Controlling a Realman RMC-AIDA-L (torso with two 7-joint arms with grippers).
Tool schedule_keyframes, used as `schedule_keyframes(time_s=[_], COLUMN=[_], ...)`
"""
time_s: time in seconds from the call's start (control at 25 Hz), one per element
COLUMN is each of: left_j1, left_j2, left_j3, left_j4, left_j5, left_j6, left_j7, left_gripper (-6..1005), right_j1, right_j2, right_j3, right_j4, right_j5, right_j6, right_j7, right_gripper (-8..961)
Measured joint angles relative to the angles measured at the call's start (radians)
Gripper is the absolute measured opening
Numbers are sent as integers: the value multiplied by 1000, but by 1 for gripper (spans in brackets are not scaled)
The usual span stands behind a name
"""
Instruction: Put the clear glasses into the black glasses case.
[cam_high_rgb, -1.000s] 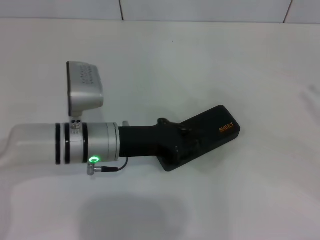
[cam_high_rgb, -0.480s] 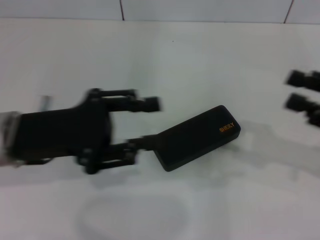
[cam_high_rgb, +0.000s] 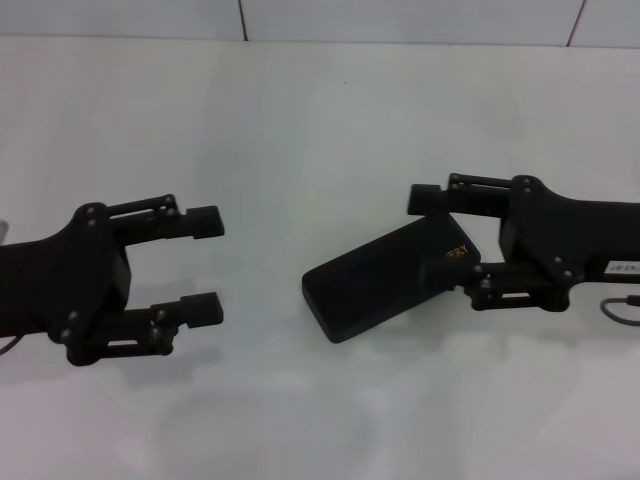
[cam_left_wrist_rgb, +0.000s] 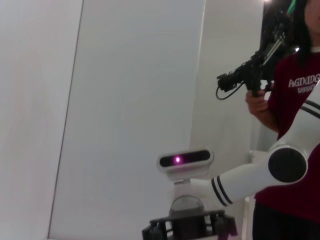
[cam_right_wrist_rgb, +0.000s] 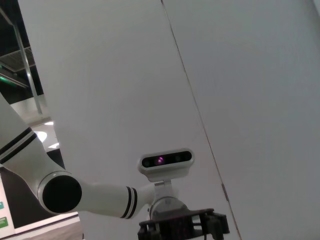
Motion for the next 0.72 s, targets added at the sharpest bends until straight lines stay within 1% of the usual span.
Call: schedule_keyframes(time_s=[0.2, 0.48, 0.72], left_j1=[12, 12, 9], left_j2=[1, 0, -1], left_j3=[-1, 3, 3], left_j4=[-2, -4, -2], left_j5=[4, 4, 4], left_j6=[-1, 0, 0], left_j7=[0, -4, -16], left_gripper=[731, 731, 731], right_j1=[17, 19, 13], right_j2=[1, 1, 1], right_j3=[-68, -193, -204], right_j4=[10, 14, 14], right_j5=[43, 131, 157], right_j6=[33, 84, 101], right_j7=[3, 3, 3], right_gripper=[751, 769, 779])
